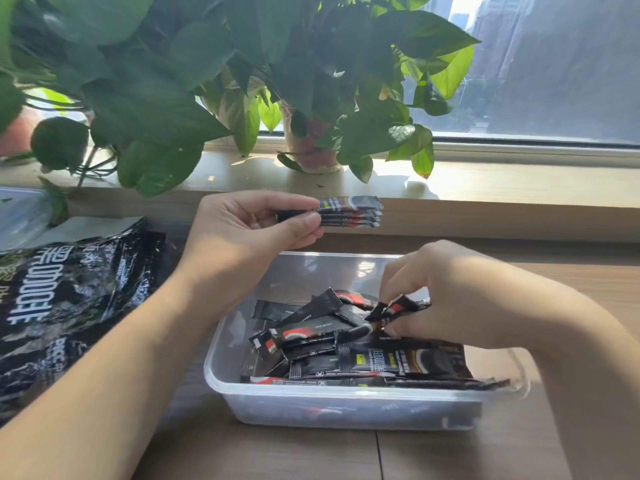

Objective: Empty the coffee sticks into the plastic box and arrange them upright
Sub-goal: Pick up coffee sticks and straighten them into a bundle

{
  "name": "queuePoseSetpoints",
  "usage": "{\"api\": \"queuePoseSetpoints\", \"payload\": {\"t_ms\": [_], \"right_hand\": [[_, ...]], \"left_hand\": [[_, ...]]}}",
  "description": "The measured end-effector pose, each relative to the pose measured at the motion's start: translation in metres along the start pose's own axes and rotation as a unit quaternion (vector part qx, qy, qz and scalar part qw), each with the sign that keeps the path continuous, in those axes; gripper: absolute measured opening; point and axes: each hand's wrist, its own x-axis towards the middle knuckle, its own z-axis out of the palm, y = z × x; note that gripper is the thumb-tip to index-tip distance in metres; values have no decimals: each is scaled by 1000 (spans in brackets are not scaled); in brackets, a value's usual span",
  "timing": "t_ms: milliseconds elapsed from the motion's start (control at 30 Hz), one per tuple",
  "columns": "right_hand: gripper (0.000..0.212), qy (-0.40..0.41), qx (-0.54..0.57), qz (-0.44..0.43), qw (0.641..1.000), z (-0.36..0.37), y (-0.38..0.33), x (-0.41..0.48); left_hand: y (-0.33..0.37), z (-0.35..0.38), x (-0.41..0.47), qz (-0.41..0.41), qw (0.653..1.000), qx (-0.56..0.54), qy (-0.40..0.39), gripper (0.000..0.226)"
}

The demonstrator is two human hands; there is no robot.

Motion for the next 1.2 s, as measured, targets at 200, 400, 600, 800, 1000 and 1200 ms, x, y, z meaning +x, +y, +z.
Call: {"api": "queuePoseSetpoints", "payload": {"t_ms": [200,400,600,800,1000,1200], "right_hand": [[10,121,197,-34,972,-13,4,-4],[41,105,297,-19,949,-9,-4,-2],[28,20,190,34,981,-6,-3,0],[26,19,242,36,969,-9,2,1],[23,54,305,-45,950,-13,7,-1],[23,134,399,-48,906,-19,5,-3]], "left_hand": [[-1,-1,1,9,1000,-2,3,14],[-2,-1,1,12,1000,17,5,13],[0,-2,0,-4,1000,16,3,15],[1,-3,0,-14,1000,15,-7,14],[2,-4,0,-16,1000,18,-6,13],[1,-6,-1,-12,998,60,-29,10]]}}
